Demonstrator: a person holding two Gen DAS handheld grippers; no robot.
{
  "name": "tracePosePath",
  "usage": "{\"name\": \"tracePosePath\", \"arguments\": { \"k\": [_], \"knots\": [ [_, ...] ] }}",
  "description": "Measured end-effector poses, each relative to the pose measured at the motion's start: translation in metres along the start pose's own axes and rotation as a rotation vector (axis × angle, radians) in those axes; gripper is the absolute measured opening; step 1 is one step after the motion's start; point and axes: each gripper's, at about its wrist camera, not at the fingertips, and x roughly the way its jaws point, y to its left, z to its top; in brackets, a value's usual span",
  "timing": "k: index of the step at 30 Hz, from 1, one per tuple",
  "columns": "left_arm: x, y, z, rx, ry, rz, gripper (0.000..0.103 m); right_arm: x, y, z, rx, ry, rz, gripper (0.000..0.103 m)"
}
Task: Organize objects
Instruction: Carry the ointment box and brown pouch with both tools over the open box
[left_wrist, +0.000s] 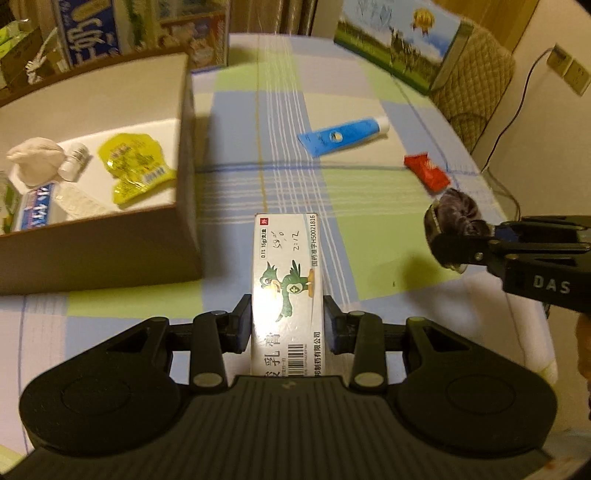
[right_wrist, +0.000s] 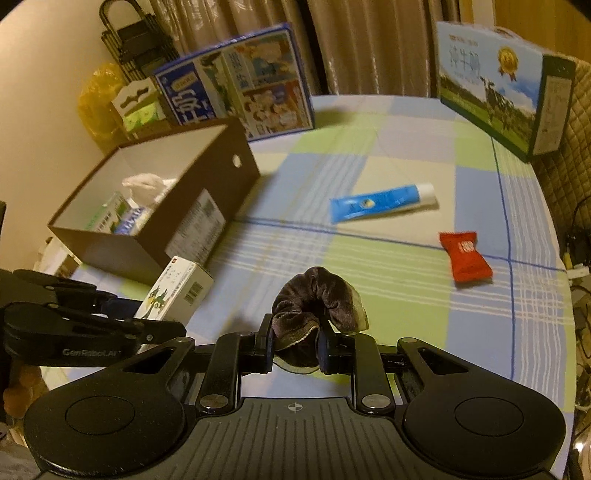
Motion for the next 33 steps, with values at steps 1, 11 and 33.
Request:
{"name": "tracePosePath", "arguments": {
  "k": [1,11,33],
  "knots": [
    [-0.008,0.004,0.0,-0.006,-0.013,-0.003,0.033,-0.001,0.005,0.003,-0.003,-0.006,0.004,0.019],
    [-0.075,0.057,0.002,-0.093,-0.159,0.016,0.033,0.003,0.066,0.029,-0.05,-0.049,0.095,0.019],
    [-0.1,0.185,0.031,-0.199,-0.237,0.138,0.033,0.074,0.168,0.093,-0.158,-0.081,0.116,0.019]
  ]
}}
